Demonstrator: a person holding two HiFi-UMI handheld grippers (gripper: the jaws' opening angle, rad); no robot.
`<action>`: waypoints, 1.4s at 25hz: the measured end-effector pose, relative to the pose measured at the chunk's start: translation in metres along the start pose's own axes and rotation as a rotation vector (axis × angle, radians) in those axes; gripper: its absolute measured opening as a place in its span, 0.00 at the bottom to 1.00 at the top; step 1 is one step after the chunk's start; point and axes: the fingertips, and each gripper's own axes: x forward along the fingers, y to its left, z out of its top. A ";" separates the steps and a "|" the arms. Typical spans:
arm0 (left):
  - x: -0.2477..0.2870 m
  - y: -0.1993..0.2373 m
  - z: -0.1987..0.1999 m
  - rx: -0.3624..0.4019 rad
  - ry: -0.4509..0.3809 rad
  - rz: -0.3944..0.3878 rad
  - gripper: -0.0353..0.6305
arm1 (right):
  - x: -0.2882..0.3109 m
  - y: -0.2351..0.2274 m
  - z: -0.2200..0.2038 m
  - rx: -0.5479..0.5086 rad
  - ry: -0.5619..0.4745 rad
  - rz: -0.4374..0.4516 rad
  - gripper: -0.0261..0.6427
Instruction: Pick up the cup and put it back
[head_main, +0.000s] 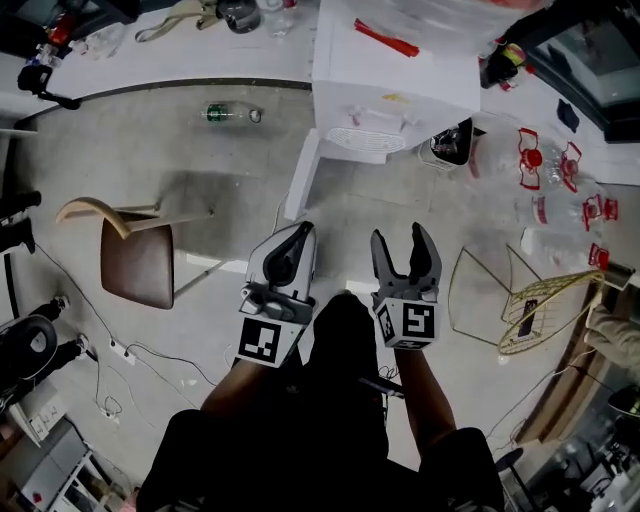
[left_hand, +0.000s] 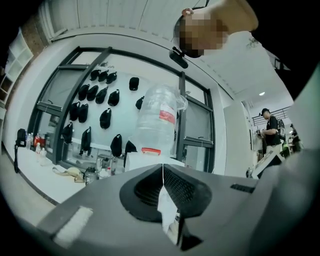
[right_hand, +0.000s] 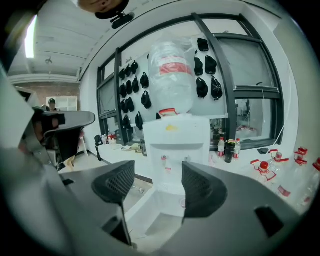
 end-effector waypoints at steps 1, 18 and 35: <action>0.008 0.007 -0.016 0.001 -0.004 0.000 0.06 | 0.011 -0.004 -0.014 0.002 0.003 -0.004 0.46; 0.093 0.068 -0.245 0.026 -0.124 -0.053 0.06 | 0.155 -0.058 -0.249 -0.020 -0.018 0.001 0.46; 0.107 0.066 -0.304 -0.005 -0.120 -0.096 0.06 | 0.256 -0.097 -0.357 -0.003 0.006 -0.073 0.46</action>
